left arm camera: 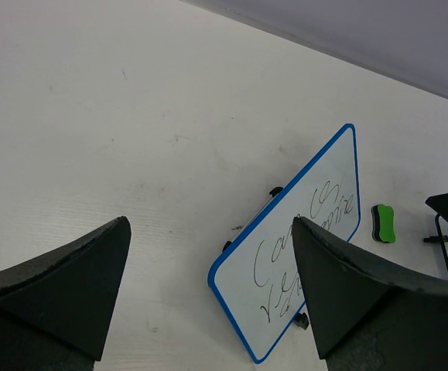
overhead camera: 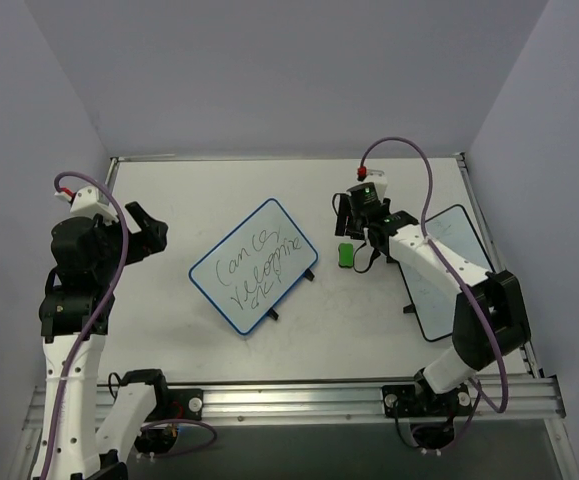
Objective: Erase the whiteboard
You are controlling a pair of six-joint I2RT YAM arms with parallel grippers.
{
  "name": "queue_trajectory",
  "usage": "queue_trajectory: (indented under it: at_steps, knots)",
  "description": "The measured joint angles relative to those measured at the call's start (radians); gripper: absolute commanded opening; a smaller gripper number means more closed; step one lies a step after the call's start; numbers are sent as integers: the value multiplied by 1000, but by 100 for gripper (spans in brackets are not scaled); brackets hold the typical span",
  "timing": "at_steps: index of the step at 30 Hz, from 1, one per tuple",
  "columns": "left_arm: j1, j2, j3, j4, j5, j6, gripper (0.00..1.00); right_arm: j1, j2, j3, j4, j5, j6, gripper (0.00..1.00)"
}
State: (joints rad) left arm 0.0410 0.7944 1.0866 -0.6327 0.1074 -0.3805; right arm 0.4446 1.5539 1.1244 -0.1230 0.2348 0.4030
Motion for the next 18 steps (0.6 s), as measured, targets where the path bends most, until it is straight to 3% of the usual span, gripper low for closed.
queue_trajectory:
  at_steps: [18]
  knots:
    - [0,-3,-3,0,0,0,94,61,80,-129,93,23,14,51]
